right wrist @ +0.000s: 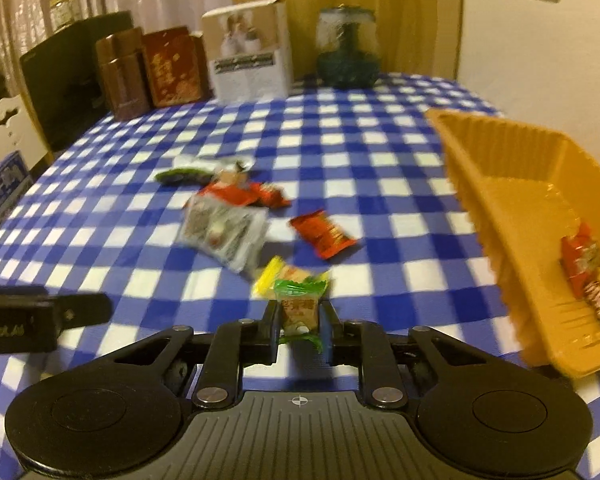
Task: Organize snacks
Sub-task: 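Grasp the green candy with the right gripper while the left gripper grasps the yellow candy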
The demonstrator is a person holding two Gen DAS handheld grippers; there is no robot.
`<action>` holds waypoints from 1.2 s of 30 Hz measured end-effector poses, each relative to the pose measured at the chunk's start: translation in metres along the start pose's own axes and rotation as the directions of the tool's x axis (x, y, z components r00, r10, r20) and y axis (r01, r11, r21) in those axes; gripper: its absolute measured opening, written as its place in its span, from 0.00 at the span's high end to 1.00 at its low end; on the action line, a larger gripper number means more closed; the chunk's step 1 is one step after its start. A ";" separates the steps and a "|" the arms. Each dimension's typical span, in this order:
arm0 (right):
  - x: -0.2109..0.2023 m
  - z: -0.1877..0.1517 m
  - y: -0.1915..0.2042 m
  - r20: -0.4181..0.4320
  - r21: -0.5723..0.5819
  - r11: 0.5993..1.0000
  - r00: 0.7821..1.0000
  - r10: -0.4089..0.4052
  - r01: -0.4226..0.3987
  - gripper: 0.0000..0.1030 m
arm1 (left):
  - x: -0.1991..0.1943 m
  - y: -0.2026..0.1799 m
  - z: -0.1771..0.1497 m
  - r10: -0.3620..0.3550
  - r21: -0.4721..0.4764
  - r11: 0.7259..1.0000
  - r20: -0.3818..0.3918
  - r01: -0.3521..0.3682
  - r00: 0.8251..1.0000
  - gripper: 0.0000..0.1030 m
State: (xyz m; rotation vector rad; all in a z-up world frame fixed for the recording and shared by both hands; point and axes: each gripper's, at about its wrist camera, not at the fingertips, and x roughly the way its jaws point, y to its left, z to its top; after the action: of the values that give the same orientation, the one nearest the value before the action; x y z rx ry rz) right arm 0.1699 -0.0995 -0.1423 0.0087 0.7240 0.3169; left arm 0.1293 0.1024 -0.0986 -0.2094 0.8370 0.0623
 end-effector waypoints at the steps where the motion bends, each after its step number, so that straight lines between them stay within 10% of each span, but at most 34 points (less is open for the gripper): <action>1: 0.002 0.002 -0.003 -0.005 0.002 1.000 1.000 -0.014 0.014 0.80 | 0.000 -0.001 0.001 0.000 0.003 1.000 0.001 0.000 1.000 0.17; 8: 0.029 0.019 -0.017 -0.020 -0.038 0.997 0.997 -0.073 0.072 0.80 | 0.000 -0.001 0.002 -0.003 0.014 1.000 -0.001 0.003 1.000 0.17; 15: 0.024 0.012 -0.012 -0.057 -0.027 0.989 0.988 0.145 -0.146 0.80 | 0.008 -0.003 -0.001 -0.010 0.020 1.000 -0.015 0.010 1.000 0.17; 24: 0.014 0.008 -0.022 -0.043 0.040 0.996 0.996 0.081 -0.080 0.80 | 0.025 -0.028 0.004 -0.122 0.062 0.990 -0.018 0.123 0.992 0.19; 36: 0.003 0.002 -0.030 -0.039 0.073 0.995 0.997 0.068 -0.065 0.80 | 0.046 -0.079 0.001 -0.219 0.342 0.913 -0.052 0.224 0.974 0.67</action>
State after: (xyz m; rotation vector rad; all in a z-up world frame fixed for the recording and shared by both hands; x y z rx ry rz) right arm 0.1814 -0.1272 -0.1460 0.0946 0.7773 0.3553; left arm 0.1719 0.0237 -0.1192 0.0295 0.8178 -0.2998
